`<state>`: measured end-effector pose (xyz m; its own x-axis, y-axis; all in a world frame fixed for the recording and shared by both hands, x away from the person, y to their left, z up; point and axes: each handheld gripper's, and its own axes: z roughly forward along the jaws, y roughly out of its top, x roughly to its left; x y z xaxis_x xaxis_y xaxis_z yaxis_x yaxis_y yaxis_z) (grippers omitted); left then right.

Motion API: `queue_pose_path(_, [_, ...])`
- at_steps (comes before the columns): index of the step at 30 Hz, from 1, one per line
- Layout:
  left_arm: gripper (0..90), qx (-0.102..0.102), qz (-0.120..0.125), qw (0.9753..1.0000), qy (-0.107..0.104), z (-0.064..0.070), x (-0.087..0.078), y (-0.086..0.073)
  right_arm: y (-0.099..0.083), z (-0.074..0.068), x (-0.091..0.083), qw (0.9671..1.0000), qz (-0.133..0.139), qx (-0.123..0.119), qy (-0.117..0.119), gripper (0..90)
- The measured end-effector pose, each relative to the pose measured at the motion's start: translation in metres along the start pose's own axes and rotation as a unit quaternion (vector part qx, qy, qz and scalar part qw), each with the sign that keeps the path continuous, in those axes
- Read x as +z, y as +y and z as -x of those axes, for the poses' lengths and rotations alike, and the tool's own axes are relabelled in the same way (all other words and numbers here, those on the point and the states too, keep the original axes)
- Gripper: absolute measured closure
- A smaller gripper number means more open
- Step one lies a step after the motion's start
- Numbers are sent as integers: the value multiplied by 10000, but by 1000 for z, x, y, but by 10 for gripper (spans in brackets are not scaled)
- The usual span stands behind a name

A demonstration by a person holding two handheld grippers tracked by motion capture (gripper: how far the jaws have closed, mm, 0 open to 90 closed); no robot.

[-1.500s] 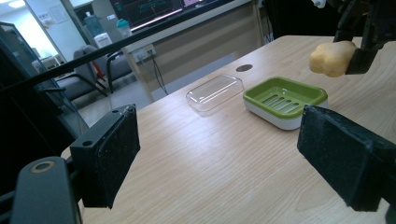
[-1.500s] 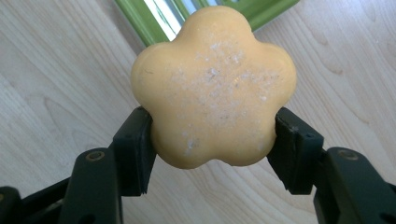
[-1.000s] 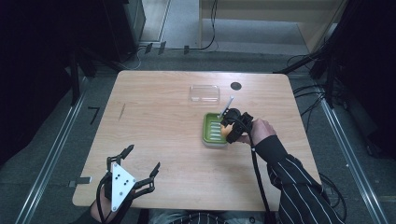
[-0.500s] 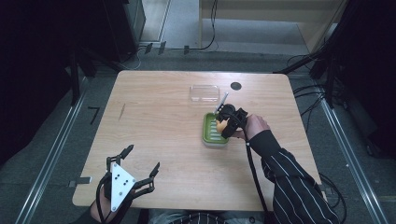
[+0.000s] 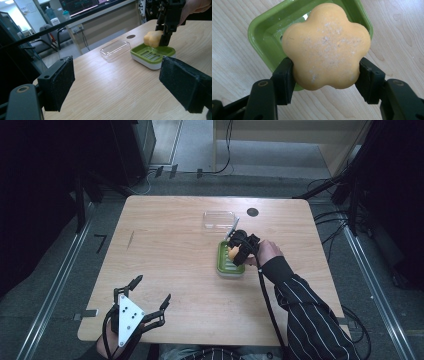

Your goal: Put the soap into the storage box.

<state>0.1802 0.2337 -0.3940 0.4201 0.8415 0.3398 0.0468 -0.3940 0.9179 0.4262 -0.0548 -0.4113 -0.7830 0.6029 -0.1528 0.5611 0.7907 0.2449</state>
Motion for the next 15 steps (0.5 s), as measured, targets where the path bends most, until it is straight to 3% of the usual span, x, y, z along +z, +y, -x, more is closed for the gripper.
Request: queue_pose_path(15, [135,1,-13,10000,1,0,0,0,10,-2,17,10000,-40,-46,73,400])
